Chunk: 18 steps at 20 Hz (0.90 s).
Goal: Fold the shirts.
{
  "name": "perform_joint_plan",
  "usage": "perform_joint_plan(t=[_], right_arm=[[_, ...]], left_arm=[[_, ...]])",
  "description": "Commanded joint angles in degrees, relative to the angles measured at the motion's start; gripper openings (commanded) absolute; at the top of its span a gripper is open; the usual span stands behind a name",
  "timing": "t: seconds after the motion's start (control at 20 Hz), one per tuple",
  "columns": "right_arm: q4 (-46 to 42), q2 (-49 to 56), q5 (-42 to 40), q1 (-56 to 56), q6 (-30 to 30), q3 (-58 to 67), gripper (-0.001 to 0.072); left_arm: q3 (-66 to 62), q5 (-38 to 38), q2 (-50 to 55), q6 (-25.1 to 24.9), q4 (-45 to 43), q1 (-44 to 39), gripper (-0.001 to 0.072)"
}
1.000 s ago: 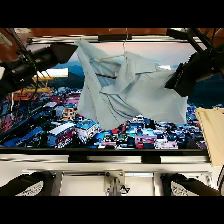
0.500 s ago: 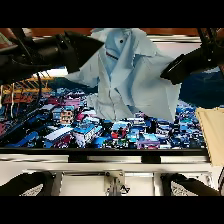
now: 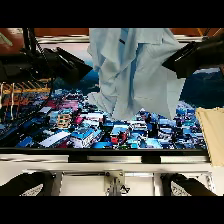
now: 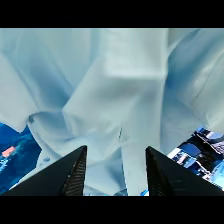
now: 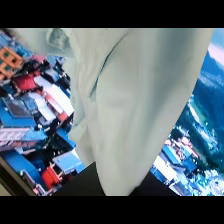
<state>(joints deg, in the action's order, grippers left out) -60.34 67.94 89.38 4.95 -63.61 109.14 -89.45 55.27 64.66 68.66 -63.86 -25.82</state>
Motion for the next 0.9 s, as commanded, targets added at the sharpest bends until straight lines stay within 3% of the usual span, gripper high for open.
perform_joint_plan(t=[0.0, 0.2, 0.4, 0.5, 0.7, 0.85], right_arm=[[0.90, -2.10, -2.45, 0.00, -1.84, 0.07, 0.0071], [-0.92, -3.19, -7.04, -0.02, -4.59, 0.07, 0.0071], [-12.24, -4.00, -14.32, 0.00, -11.72, 0.07, 0.0070], [-11.17, -4.00, -11.41, 0.09, -10.12, 0.07, 0.0070], [-6.01, -3.82, -2.03, 5.40, -5.95, 0.07, 0.0070], [-6.25, -3.69, -1.53, 10.80, -5.95, 0.04, 0.0070]], left_arm=[[-1.38, -0.20, -0.09, 1.09, -2.64, 0.15, 0.0467], [-6.21, -1.77, -0.09, 1.11, -2.64, 0.15, 0.0465], [-9.75, -3.67, -0.09, 1.36, -2.62, 0.13, 0.0465], [-9.79, -7.98, 0.02, 2.14, -1.31, 0.09, 0.0469], [-9.79, -17.42, 0.98, 2.12, -0.44, -0.33, 0.0633], [-9.79, -18.75, 2.25, 2.10, -0.46, -1.22, 0.0633]])
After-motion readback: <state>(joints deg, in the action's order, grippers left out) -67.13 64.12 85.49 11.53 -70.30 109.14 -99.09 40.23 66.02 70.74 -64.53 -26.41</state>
